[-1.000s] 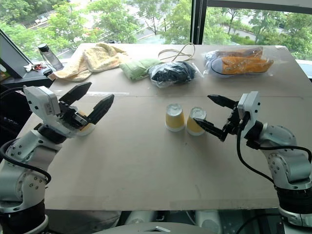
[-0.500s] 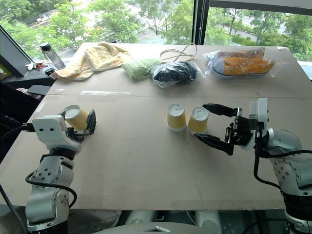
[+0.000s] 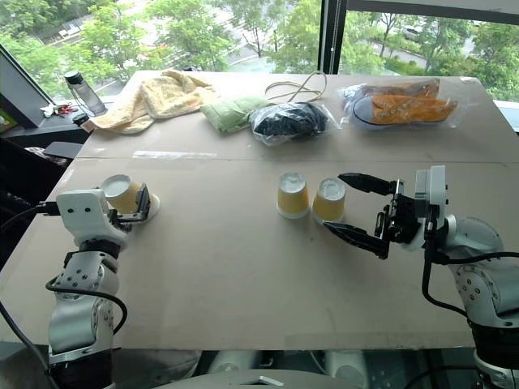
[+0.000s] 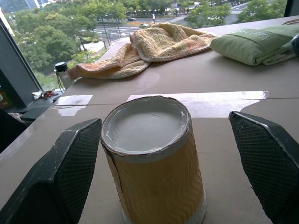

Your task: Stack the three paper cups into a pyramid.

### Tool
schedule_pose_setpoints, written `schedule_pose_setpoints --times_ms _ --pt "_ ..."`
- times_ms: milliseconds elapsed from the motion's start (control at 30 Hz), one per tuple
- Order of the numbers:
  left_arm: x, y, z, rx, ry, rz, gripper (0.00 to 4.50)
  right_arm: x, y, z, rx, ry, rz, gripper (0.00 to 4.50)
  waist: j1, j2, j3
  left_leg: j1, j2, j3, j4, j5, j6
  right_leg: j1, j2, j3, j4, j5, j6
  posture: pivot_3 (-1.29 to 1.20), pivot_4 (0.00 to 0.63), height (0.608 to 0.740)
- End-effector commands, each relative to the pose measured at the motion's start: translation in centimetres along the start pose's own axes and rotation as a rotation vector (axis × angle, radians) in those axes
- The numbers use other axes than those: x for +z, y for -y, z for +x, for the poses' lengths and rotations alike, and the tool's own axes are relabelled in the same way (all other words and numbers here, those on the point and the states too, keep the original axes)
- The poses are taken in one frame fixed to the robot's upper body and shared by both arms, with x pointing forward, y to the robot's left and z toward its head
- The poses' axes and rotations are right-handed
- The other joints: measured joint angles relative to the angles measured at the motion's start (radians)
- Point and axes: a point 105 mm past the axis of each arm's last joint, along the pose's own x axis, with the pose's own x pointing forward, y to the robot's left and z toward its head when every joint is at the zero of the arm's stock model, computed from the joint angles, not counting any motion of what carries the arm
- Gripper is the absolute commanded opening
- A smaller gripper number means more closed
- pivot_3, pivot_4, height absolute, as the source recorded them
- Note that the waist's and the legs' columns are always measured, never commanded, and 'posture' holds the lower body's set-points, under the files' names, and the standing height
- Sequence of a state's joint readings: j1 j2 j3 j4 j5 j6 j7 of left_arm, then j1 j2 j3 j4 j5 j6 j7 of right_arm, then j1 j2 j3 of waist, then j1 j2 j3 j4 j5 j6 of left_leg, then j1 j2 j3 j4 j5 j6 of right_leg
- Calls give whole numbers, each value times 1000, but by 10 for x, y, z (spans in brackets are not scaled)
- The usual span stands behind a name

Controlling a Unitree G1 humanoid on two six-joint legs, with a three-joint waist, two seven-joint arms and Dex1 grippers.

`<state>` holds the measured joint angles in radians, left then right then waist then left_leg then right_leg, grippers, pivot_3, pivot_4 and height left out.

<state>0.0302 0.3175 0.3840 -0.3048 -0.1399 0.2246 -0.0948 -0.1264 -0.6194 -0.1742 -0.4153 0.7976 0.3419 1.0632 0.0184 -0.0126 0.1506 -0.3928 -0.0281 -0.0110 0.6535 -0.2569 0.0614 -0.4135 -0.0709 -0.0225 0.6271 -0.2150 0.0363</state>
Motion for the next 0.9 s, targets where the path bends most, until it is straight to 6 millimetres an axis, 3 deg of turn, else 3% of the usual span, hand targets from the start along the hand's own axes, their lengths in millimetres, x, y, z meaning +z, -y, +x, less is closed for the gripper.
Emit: schedule_pose_setpoints --times_ms 33,233,400,500,567,600,733,833,900 --pt "18 -9 3 44 83 36 4500 10 -3 0 2 26 -54 4459 1 0 0 0 0 0 0 0 0 0 0 0 0 0 0 0 150 740" --pt "-8 -12 10 60 -16 16 4500 11 -1 3 -6 29 -59 4459 0 0 0 0 0 0 0 0 0 0 0 0 0 0 0 0 150 740" --pt "-13 -12 18 49 -15 17 4500 13 1 2 -18 31 -68 4459 0 0 0 0 0 0 0 0 0 0 -1 0 0 0 0 0 150 740" --pt "-11 -13 21 52 3 16 3688 13 0 3 -22 31 -68 4500 0 0 0 0 0 0 0 0 0 -1 -1 0 0 0 0 0 150 740" --pt "-11 -11 22 43 8 10 2632 13 -1 3 -26 31 -69 4500 0 0 0 -1 0 0 0 0 0 -1 -1 0 0 0 0 0 150 740" --pt "-11 -11 23 40 9 9 2410 13 -1 3 -28 32 -69 4500 0 0 0 -1 0 0 0 0 0 -1 -1 0 0 0 0 0 150 740" --pt "-11 -11 24 35 12 2 2358 14 -1 3 -34 32 -70 4500 -1 0 0 -1 0 0 0 0 0 -1 -1 0 0 0 0 0 150 740" --pt "20 3 40 -66 120 15 2358 17 1 0 -55 33 -75 4500 2 0 0 -1 0 0 0 0 0 -1 -1 0 0 0 0 0 150 740" --pt "42 23 51 -188 184 -13 2358 18 3 -3 -77 35 -79 4500 12 -1 0 -2 0 -1 0 0 0 -1 -1 -2 0 0 0 0 150 740"
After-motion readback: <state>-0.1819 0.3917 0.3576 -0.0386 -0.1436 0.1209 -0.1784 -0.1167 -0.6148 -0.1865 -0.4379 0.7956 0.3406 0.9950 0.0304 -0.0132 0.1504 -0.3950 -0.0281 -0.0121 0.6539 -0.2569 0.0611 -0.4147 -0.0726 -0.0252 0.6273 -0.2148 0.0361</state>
